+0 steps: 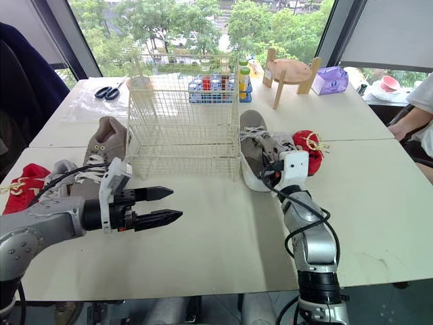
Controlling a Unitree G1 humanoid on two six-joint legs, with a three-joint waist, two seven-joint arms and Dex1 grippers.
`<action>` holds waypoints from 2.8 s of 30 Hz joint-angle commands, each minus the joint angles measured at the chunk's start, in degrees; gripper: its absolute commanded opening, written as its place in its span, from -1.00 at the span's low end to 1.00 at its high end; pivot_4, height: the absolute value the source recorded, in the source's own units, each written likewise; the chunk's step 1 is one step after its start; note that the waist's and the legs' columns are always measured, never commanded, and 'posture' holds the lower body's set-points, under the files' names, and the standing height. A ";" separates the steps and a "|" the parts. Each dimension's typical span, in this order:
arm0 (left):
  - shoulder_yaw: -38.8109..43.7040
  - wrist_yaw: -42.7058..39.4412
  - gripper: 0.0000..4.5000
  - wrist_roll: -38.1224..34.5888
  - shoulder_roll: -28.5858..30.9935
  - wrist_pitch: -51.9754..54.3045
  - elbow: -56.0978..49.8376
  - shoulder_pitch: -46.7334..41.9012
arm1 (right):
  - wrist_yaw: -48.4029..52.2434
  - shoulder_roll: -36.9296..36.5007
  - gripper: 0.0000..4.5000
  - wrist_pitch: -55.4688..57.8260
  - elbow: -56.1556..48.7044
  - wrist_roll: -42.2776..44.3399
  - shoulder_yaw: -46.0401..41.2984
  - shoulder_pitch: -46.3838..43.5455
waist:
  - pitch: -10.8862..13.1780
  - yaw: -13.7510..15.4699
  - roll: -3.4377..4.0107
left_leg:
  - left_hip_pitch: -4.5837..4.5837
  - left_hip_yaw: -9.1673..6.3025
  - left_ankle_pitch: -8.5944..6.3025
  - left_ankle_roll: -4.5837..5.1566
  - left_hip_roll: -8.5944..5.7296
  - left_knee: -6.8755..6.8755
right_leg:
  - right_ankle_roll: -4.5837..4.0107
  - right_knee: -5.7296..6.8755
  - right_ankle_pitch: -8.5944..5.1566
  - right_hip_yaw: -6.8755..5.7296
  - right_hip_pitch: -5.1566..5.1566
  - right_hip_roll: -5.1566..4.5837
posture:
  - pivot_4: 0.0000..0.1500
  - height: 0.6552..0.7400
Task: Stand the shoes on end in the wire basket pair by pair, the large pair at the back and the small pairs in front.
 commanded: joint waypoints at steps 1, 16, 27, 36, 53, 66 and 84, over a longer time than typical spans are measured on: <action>4.42 -1.75 1.00 -6.99 0.49 1.84 1.88 -2.37 | -3.78 -5.58 -0.91 2.24 -7.39 1.64 -7.27 -11.09 | 0.29 0.13 0.42 | -0.15 0.00 0.01 0.00 -0.02 0.04 | 0.01 0.03 0.01 0.00 -0.15 -0.01 | 1.00 1.00; 17.84 6.42 1.00 -21.86 2.64 2.27 35.78 -35.77 | 37.01 -37.97 -0.91 -5.75 7.26 13.14 -5.93 -44.98 | 0.47 -0.69 0.54 | -0.14 0.09 -0.08 0.19 0.09 -0.05 | 0.36 0.19 0.08 -0.01 -0.25 0.22 | 1.00 1.00; 10.22 -11.84 1.00 -6.05 9.10 7.05 57.79 -55.51 | 57.86 -35.86 -0.91 -15.22 16.19 12.84 4.59 -55.55 | 0.53 -0.16 0.42 | -0.21 0.11 -0.06 0.14 0.09 0.03 | 0.38 0.18 0.08 0.00 -0.25 0.24 | 1.00 1.00; 1.15 -26.69 1.00 10.28 7.03 3.41 67.45 -65.48 | 59.45 -31.99 -0.91 -14.43 11.18 14.13 6.02 -55.66 | 0.59 -0.15 0.33 | -0.25 0.13 -0.01 0.06 0.08 0.03 | 0.40 0.66 0.07 0.01 -0.45 0.24 | 1.00 1.00; 16.69 -19.56 -0.75 9.34 0.71 10.50 58.71 -61.46 | 49.88 -29.04 0.12 -2.39 11.42 21.84 -0.88 -50.13 | 0.63 -0.25 0.26 | -0.36 0.15 0.00 0.05 0.13 0.05 | 0.41 0.81 0.07 0.09 -0.70 0.20 | 1.00 1.00; 37.25 31.23 -0.75 -17.84 -35.08 -10.55 16.06 -43.69 | 15.49 -4.17 0.99 10.30 14.15 47.48 -18.70 -38.98 | 0.56 -0.23 0.12 | -0.46 0.03 0.10 -0.23 -0.08 0.02 | 0.45 0.79 0.16 0.07 -0.79 -0.44 | 1.00 1.00; 21.66 29.94 -0.75 -20.25 -38.92 -18.81 16.64 -33.55 | 16.04 8.98 0.99 7.21 13.20 47.15 -6.50 -44.24 | 0.53 -0.15 0.11 | -0.46 -0.02 0.12 -0.16 -0.08 0.15 | 0.43 0.79 0.16 0.08 -0.66 0.07 | 1.00 1.00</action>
